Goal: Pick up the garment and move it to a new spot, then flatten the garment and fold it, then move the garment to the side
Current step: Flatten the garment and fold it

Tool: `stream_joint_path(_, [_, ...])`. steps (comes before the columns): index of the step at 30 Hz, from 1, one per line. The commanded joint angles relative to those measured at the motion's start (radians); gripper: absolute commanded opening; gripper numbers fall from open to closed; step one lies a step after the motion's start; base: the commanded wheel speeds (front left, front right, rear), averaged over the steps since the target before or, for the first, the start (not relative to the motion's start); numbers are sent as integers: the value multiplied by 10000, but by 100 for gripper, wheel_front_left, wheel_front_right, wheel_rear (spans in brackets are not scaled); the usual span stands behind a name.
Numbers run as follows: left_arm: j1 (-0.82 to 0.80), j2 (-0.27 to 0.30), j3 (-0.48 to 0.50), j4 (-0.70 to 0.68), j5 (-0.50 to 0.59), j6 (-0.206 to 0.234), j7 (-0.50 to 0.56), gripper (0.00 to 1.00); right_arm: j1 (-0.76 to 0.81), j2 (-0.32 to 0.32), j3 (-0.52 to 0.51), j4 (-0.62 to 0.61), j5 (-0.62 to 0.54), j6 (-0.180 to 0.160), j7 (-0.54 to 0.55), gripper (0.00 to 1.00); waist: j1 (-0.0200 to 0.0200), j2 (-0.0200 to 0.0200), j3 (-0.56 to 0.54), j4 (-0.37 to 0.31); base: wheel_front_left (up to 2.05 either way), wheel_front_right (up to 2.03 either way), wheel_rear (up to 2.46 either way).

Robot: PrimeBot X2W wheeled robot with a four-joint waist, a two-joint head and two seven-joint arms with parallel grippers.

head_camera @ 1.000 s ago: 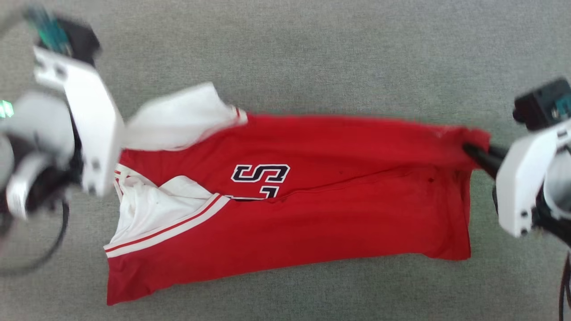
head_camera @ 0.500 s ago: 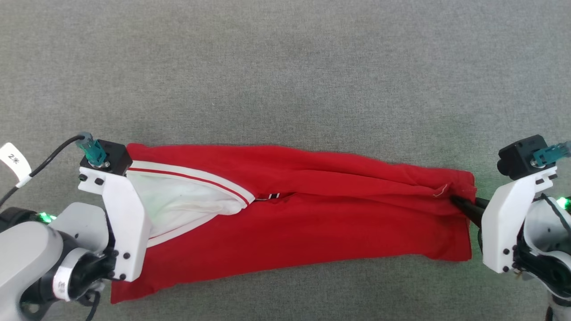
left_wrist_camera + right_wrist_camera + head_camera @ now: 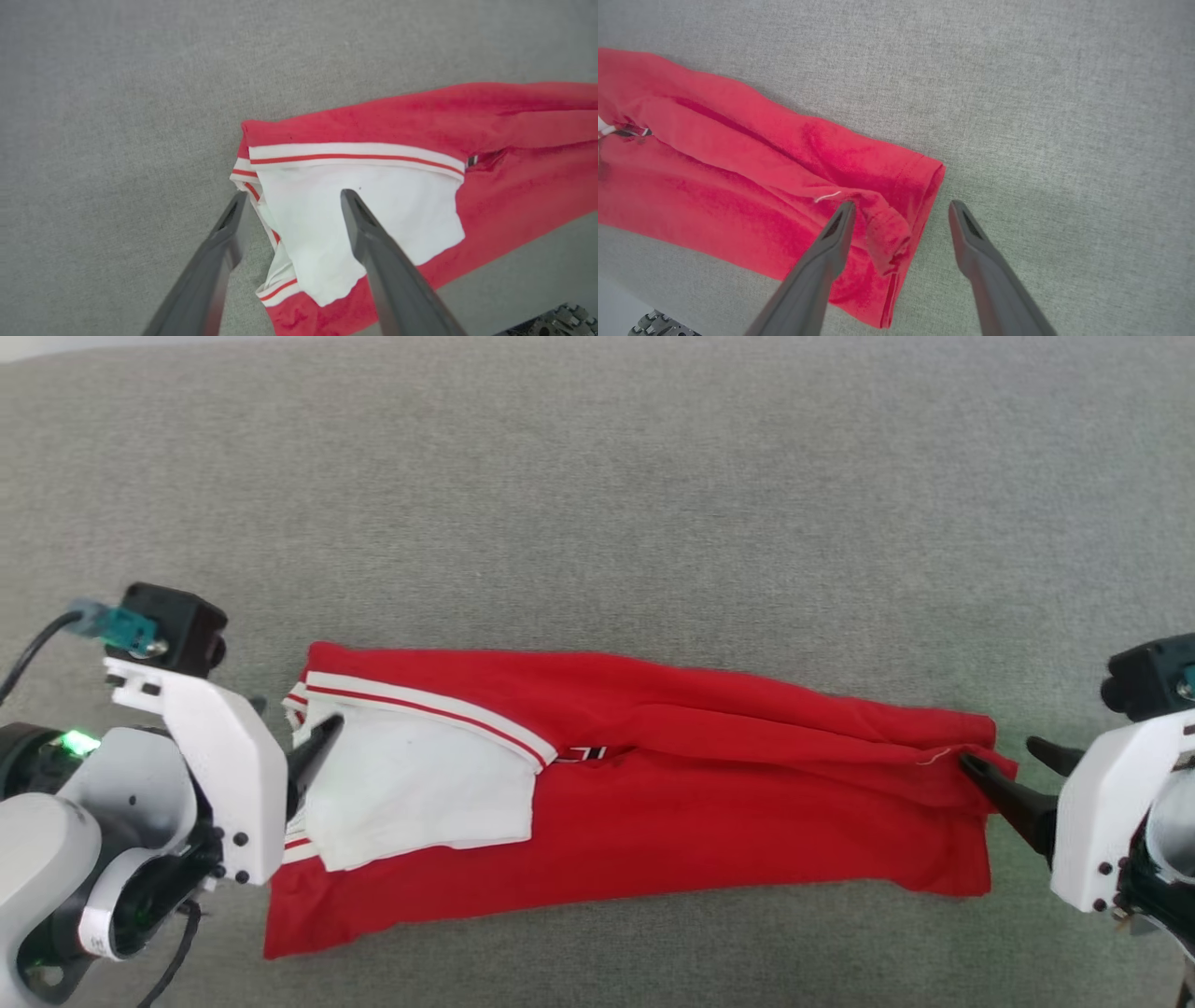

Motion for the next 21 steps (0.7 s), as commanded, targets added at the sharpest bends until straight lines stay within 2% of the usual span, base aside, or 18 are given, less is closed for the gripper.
stream_joint_path(1, [189,-20,116,15,193,-78,-368,100,93,48,-81,65,-84,-4,45,100,0,0,-35,79,0,0,0])
stream_joint_path(9, [969,-349,693,568,594,-565,-3222,100,-94,61,-284,1133,85,-4,430,100,0,0,-36,484,0,0,0])
stream_joint_path(11, [1248,-560,916,824,495,-497,-3965,100,-200,90,-194,1456,168,-2,413,100,0,0,-26,587,0,0,0])
stream_joint_path(16, [1951,-910,1339,1390,492,-664,-5722,100,-477,18,360,2377,329,-2,386,100,0,0,-14,824,0,0,0])
stream_joint_path(17, [2090,-949,1393,1539,550,-677,-6050,100,-541,21,527,2563,463,-2,424,95,0,0,-18,861,0,0,0])
stream_joint_path(18, [2205,-1037,1467,1689,585,-720,-6402,100,-613,75,689,2725,623,-1,432,47,0,0,-23,900,0,0,0])
stream_joint_path(19, [2308,-1095,1493,1805,680,-797,-6725,100,-683,77,847,2856,767,10,406,31,0,0,-25,936,0,0,0])
stream_joint_path(20, [2418,-1174,1536,1976,745,-843,-7047,100,-753,58,956,3005,897,22,362,0,0,0,-34,978,0,0,0])
stream_joint_path(21, [2554,-1265,1608,2149,724,-857,-7278,100,-799,7,1069,3098,1033,24,341,0,0,0,-42,1009,0,0,0])
